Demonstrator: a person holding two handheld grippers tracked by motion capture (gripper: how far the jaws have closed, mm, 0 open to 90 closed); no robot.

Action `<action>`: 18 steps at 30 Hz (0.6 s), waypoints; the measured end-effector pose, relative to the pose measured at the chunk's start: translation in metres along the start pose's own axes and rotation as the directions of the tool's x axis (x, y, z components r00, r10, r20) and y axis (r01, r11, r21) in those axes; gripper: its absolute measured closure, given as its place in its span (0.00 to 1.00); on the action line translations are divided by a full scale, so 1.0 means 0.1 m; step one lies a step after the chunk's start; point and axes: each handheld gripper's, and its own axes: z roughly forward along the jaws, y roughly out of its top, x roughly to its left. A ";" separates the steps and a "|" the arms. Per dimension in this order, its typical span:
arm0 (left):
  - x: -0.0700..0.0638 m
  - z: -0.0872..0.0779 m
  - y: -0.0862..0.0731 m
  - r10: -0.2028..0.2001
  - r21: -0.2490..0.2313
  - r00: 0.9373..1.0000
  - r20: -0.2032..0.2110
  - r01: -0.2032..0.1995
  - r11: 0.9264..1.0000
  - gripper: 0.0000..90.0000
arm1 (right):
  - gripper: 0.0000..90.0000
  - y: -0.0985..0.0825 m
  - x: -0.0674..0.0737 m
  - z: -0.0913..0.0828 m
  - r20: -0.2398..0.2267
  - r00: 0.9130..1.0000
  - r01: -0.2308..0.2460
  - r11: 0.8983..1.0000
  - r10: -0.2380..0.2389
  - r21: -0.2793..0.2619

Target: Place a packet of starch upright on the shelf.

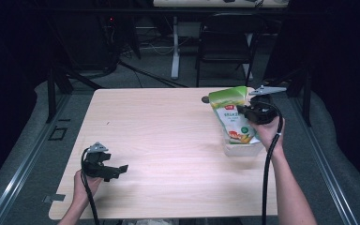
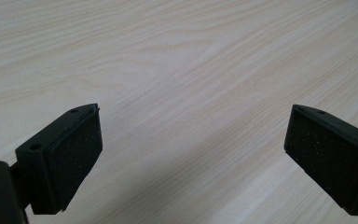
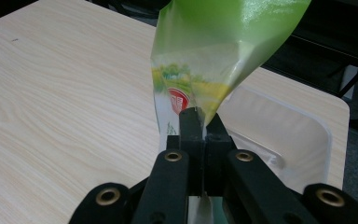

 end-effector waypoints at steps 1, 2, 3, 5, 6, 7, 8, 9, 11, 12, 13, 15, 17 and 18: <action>0.00 0.00 0.00 -0.001 -0.001 1.000 0.000 0.001 1.000 0.05 | 1.00 0.00 0.00 0.01 0.001 1.000 0.002 1.000 -0.002 0.006; 0.00 0.00 0.00 -0.001 -0.001 1.000 0.000 0.001 1.000 0.05 | 1.00 0.00 0.00 0.03 -0.001 1.000 0.004 1.000 -0.004 0.007; 0.00 0.00 0.00 -0.001 -0.001 1.000 0.002 0.001 1.000 0.05 | 1.00 0.00 0.01 0.03 0.004 1.000 0.011 1.000 -0.011 0.012; 0.00 0.00 0.00 -0.001 0.000 1.000 0.000 0.001 1.000 0.05 | 0.99 -0.01 0.01 0.05 0.000 1.000 0.018 1.000 -0.018 0.011; 0.00 0.00 0.00 0.001 0.002 1.000 -0.001 -0.001 1.000 0.05 | 0.99 -0.01 0.02 0.06 0.006 1.000 0.024 1.000 -0.024 0.009; 0.00 0.00 0.00 0.002 0.003 1.000 0.000 -0.002 1.000 0.05 | 0.99 -0.01 0.02 0.07 0.012 1.000 0.025 1.000 -0.026 0.008; 0.00 0.01 0.00 0.002 0.004 1.000 0.000 -0.002 1.000 0.05 | 1.00 -0.01 0.02 0.08 0.016 0.999 0.028 1.000 -0.028 0.006; 0.00 0.01 0.00 0.005 0.004 1.000 0.000 -0.005 1.000 0.05 | 0.99 -0.01 0.02 0.09 0.019 0.999 0.034 0.999 -0.034 0.011; 0.00 0.00 0.01 0.007 0.003 1.000 -0.001 -0.007 1.000 0.05 | 0.99 -0.02 0.02 0.12 0.024 0.999 0.045 0.999 -0.045 0.014; 0.00 0.00 0.00 0.004 0.002 1.000 -0.003 -0.004 1.000 0.05 | 0.99 -0.02 0.02 0.12 0.023 0.999 0.047 0.999 -0.048 0.013; 0.00 0.01 0.00 0.004 0.002 1.000 -0.001 -0.004 1.000 0.05 | 0.99 -0.02 0.01 0.13 0.020 0.999 0.047 0.999 -0.047 0.011; 0.00 0.01 0.00 0.005 0.004 1.000 0.000 -0.005 1.000 0.05 | 0.99 -0.02 0.01 0.14 0.022 0.998 0.052 0.999 -0.053 0.015; 0.00 0.01 0.00 0.005 0.005 1.000 -0.001 -0.005 1.000 0.05 | 0.99 -0.03 0.00 0.14 0.023 0.998 0.063 0.998 -0.063 0.016; 0.00 0.01 0.00 0.005 0.005 1.000 -0.001 -0.005 1.000 0.05 | 0.99 -0.03 0.01 0.14 0.020 0.998 0.065 0.998 -0.065 0.016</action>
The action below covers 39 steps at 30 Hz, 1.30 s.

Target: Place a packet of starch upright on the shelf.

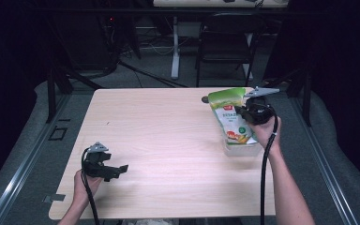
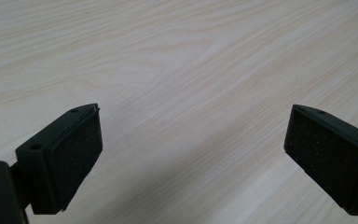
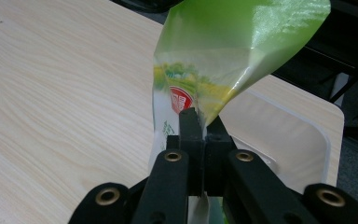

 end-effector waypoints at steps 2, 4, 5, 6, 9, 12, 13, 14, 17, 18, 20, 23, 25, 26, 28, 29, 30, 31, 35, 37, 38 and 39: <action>0.00 0.00 0.00 -0.005 0.000 1.000 0.000 0.005 1.000 0.05 | 0.99 0.00 0.00 0.00 0.006 1.000 0.018 1.000 -0.018 0.008; -0.01 0.00 0.00 -0.005 0.001 1.000 -0.003 0.005 1.000 0.05 | 0.99 -0.01 0.00 0.01 0.009 1.000 0.019 1.000 -0.019 0.007; 0.00 0.00 0.00 -0.005 0.001 1.000 -0.002 0.005 1.000 0.05 | 0.99 -0.02 0.00 0.02 0.007 1.000 0.017 1.000 -0.017 0.007; -0.01 0.00 0.00 -0.005 0.001 1.000 -0.003 0.005 1.000 0.05 | 0.99 -0.02 -0.01 0.02 0.007 1.000 0.018 1.000 -0.018 0.007; 0.00 0.00 0.00 -0.007 0.003 1.000 -0.003 0.007 1.000 0.05 | 0.99 -0.03 -0.02 0.02 0.005 1.000 0.017 1.000 -0.017 0.007; 0.00 0.01 0.00 -0.008 0.003 1.000 -0.003 0.008 1.000 0.05 | 0.99 -0.05 -0.05 0.01 -0.008 1.000 0.019 1.000 -0.019 0.021; 0.00 0.01 0.00 -0.009 0.000 1.000 -0.005 0.009 1.000 0.05 | 0.99 -0.05 -0.06 0.02 -0.011 1.000 0.018 0.999 -0.018 0.027; 0.00 0.01 0.00 -0.008 0.006 1.000 -0.003 0.008 1.000 0.05 | 0.99 -0.06 -0.07 0.02 -0.014 1.000 0.021 0.999 -0.021 0.037; -0.01 0.01 0.00 -0.004 0.006 1.000 -0.004 0.004 1.000 0.05 | 0.99 -0.07 -0.10 0.02 -0.021 1.000 0.011 0.999 -0.010 0.038; -0.01 0.01 0.00 -0.004 0.005 1.000 -0.004 0.004 1.000 0.05 | 0.99 -0.07 -0.10 0.02 -0.022 1.000 0.011 0.999 -0.010 0.038; 0.00 0.00 0.00 -0.005 0.005 1.000 -0.007 0.005 1.000 0.06 | 0.99 -0.07 -0.10 0.02 -0.023 1.000 0.011 0.999 -0.010 0.040; 0.00 0.01 0.00 -0.009 0.005 1.000 -0.005 0.009 1.000 0.06 | 0.99 -0.07 -0.10 0.02 -0.012 1.000 0.019 0.999 -0.018 0.042; 0.00 0.00 0.00 -0.006 0.005 1.000 -0.005 0.006 1.000 0.06 | 0.99 -0.07 -0.09 0.04 -0.008 1.000 0.027 0.999 -0.027 0.028; 0.00 0.00 0.00 -0.005 0.005 1.000 -0.005 0.005 1.000 0.06 | 0.99 -0.07 -0.09 0.04 -0.005 1.000 0.029 0.999 -0.029 0.021; 0.00 0.00 0.00 -0.006 0.004 1.000 -0.005 0.006 1.000 0.06 | 0.99 -0.09 -0.09 0.04 -0.003 0.999 0.040 0.999 -0.039 0.007; -0.01 0.00 0.00 -0.008 0.004 1.000 -0.006 0.008 1.000 0.06 | 0.99 -0.10 -0.09 0.04 -0.002 0.999 0.038 0.999 -0.038 -0.001; 0.00 0.00 0.00 -0.005 0.005 1.000 -0.005 0.005 1.000 0.06 | 0.99 -0.11 -0.10 0.04 -0.001 0.999 0.047 0.999 -0.047 -0.012; 0.00 0.00 0.00 -0.007 0.004 1.000 -0.006 0.007 1.000 0.06 | 0.99 -0.14 -0.11 0.04 -0.002 0.999 0.045 0.999 -0.045 -0.023; 0.00 0.01 0.00 -0.009 -0.001 1.000 -0.009 0.009 1.000 0.06 | 0.98 -0.21 -0.18 0.01 -0.011 1.000 0.023 0.999 -0.024 -0.033; 0.00 0.01 0.00 -0.009 0.000 1.000 -0.007 0.009 1.000 0.06 | 0.98 -0.25 -0.23 0.01 -0.016 1.000 0.009 1.000 -0.009 -0.025; 0.00 0.01 0.00 -0.008 0.004 1.000 -0.007 0.008 1.000 0.06 | 0.98 -0.27 -0.25 0.01 -0.020 1.000 -0.003 1.000 0.003 -0.024; 0.00 0.01 0.00 -0.007 0.005 1.000 -0.004 0.007 1.000 0.06 | 0.98 -0.29 -0.27 0.00 -0.016 1.000 -0.007 1.000 0.007 -0.016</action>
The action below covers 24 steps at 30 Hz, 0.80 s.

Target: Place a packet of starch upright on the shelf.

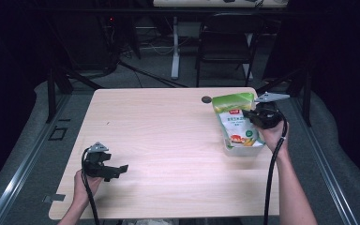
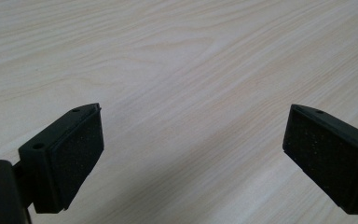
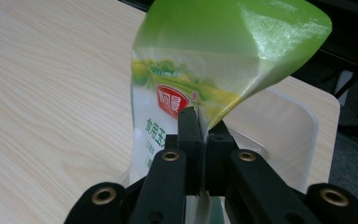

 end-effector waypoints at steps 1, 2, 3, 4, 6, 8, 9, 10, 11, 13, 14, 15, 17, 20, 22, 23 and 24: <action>0.00 0.00 0.00 0.000 0.001 1.000 0.001 0.000 1.000 0.06 | 0.98 -0.02 -0.02 -0.01 -0.001 1.000 -0.010 1.000 0.010 -0.002; 0.00 0.00 0.00 -0.001 -0.002 1.000 -0.002 0.001 1.000 0.06 | 0.97 -0.03 -0.04 -0.02 -0.006 1.000 -0.017 1.000 0.017 0.007; 0.00 0.00 0.00 -0.002 -0.003 1.000 -0.004 0.002 1.000 0.06 | 0.97 -0.04 -0.06 -0.03 -0.001 1.000 -0.022 1.000 0.022 0.013; 0.00 0.00 0.00 -0.004 -0.004 1.000 -0.003 0.003 1.000 0.06 | 0.97 -0.05 -0.07 -0.04 0.007 1.000 -0.019 1.000 0.019 0.019; 0.00 0.00 0.00 -0.005 -0.004 1.000 -0.006 0.005 1.000 0.06 | 0.96 -0.07 -0.09 -0.06 0.003 1.000 -0.029 0.999 0.029 0.027; 0.00 0.01 0.00 -0.005 -0.004 1.000 -0.005 0.005 1.000 0.06 | 0.95 -0.08 -0.10 -0.07 0.003 0.999 -0.044 0.998 0.044 0.037; 0.00 0.01 0.00 -0.003 -0.002 1.000 -0.005 0.003 1.000 0.06 | 0.93 -0.09 -0.11 -0.07 0.000 0.999 -0.050 0.998 0.050 0.033; 0.00 0.01 0.00 -0.002 -0.002 1.000 -0.001 0.002 1.000 0.06 | 0.91 -0.09 -0.10 -0.07 -0.002 0.998 -0.059 0.998 0.059 0.036; 0.00 0.01 0.00 0.000 0.000 1.000 -0.001 0.000 1.000 0.06 | 0.88 -0.08 -0.11 -0.07 -0.001 0.998 -0.065 0.997 0.065 0.048; 0.00 0.01 0.00 0.000 0.000 1.000 -0.001 0.000 1.000 0.06 | 0.78 -0.06 -0.11 -0.07 -0.012 0.998 -0.064 0.996 0.065 0.063; 0.00 0.01 0.00 -0.001 0.001 1.000 -0.004 0.001 1.000 0.06 | 0.74 -0.04 -0.11 -0.06 -0.023 0.997 -0.073 0.996 0.075 0.059; 0.00 0.01 0.00 -0.001 0.002 1.000 -0.003 0.001 1.000 0.06 | 0.72 -0.02 -0.11 -0.06 -0.026 0.997 -0.075 0.995 0.076 0.065; 0.00 0.01 0.00 0.001 0.003 1.000 -0.006 -0.001 1.000 0.06 | 0.65 0.02 -0.11 -0.05 -0.027 0.997 -0.075 0.995 0.077 0.070; -0.01 0.01 0.00 0.002 0.003 1.000 -0.003 -0.002 1.000 0.06 | 0.60 0.08 -0.12 -0.02 -0.026 0.995 -0.090 0.992 0.093 0.093; -0.01 0.01 0.00 0.005 0.004 1.000 -0.006 -0.005 1.000 0.06 | 0.59 0.10 -0.13 0.00 -0.024 0.995 -0.097 0.990 0.100 0.099; -0.01 0.02 0.00 0.002 0.003 1.000 -0.005 -0.002 1.000 0.06 | 0.61 0.10 -0.13 0.00 -0.027 0.994 -0.101 0.990 0.104 0.095; -0.01 0.01 0.00 0.005 0.007 1.000 -0.005 -0.005 1.000 0.07 | 0.63 0.11 -0.12 0.01 -0.017 0.994 -0.102 0.990 0.104 0.095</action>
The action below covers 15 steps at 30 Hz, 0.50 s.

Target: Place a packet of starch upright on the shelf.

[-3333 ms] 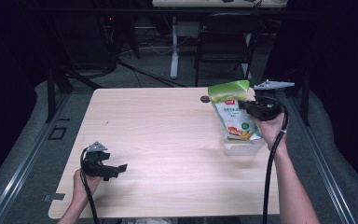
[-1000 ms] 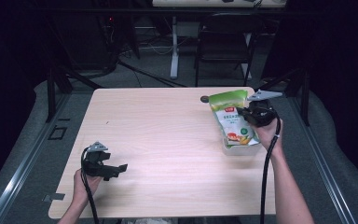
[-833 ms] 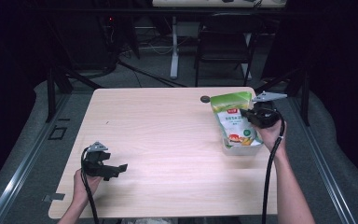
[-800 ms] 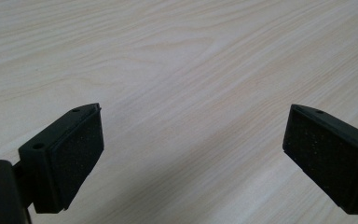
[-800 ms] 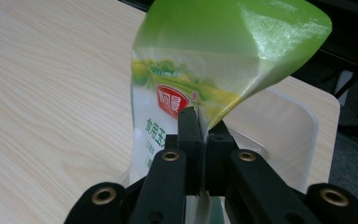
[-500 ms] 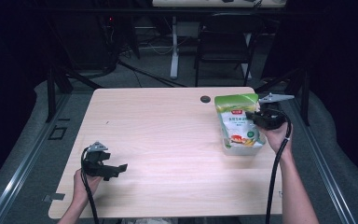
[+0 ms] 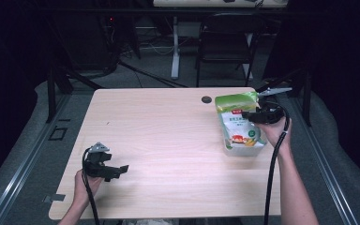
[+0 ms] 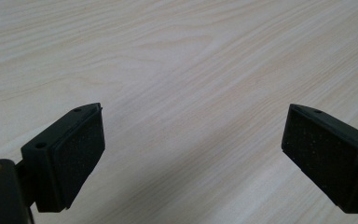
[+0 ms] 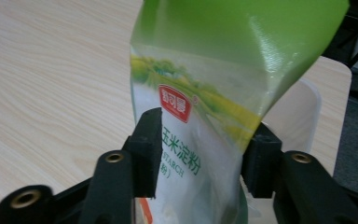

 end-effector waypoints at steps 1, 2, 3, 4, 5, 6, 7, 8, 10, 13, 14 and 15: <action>0.00 0.00 0.00 -0.001 0.001 1.000 0.002 0.001 1.000 0.07 | 0.67 0.00 0.00 0.00 0.001 1.000 -0.001 1.000 0.001 -0.001; 0.01 0.00 0.00 -0.001 0.002 1.000 0.002 0.001 1.000 0.07 | 0.71 0.00 0.01 -0.01 -0.002 1.000 -0.002 1.000 0.002 -0.003; 0.00 0.00 0.00 -0.002 -0.002 1.000 -0.002 0.002 1.000 0.07 | 0.77 0.00 0.01 -0.02 -0.003 1.000 0.000 1.000 0.000 -0.004; 0.00 0.00 0.00 -0.001 -0.004 1.000 -0.002 0.001 1.000 0.07 | 0.82 0.00 0.02 -0.03 -0.001 1.000 -0.009 1.000 0.008 -0.014; 0.00 0.00 0.00 -0.002 -0.004 1.000 -0.001 0.002 1.000 0.07 | 0.87 -0.01 0.03 -0.04 -0.009 1.000 -0.008 1.000 0.007 -0.018; 0.00 0.00 0.00 -0.003 -0.003 1.000 -0.001 0.003 1.000 0.07 | 0.91 -0.01 0.04 -0.05 -0.004 1.000 -0.003 1.000 0.003 -0.022; -0.01 0.00 0.00 0.001 -0.001 1.000 0.000 -0.001 1.000 0.07 | 0.96 -0.01 0.06 -0.05 -0.006 1.000 -0.001 1.000 0.001 -0.020; -0.01 0.01 0.00 0.001 -0.002 1.000 0.002 -0.001 1.000 0.07 | 0.98 -0.02 0.08 -0.06 -0.014 1.000 0.005 1.000 -0.005 -0.027; -0.01 0.01 0.00 -0.002 -0.002 1.000 -0.002 0.002 1.000 0.07 | 0.99 -0.04 0.10 -0.07 -0.009 1.000 0.017 0.999 -0.017 -0.041; 0.00 0.00 0.00 -0.004 -0.005 1.000 -0.005 0.004 1.000 0.07 | 1.00 -0.07 0.14 -0.09 -0.018 1.000 0.017 0.997 -0.018 -0.075; 0.00 0.00 0.00 -0.001 -0.005 1.000 -0.005 0.001 1.000 0.07 | 1.00 -0.09 0.15 -0.11 -0.022 1.000 0.019 0.996 -0.021 -0.086; 0.00 0.00 0.00 -0.002 -0.005 1.000 -0.004 0.002 1.000 0.07 | 1.00 -0.10 0.15 -0.12 -0.030 0.999 0.017 0.995 -0.020 -0.099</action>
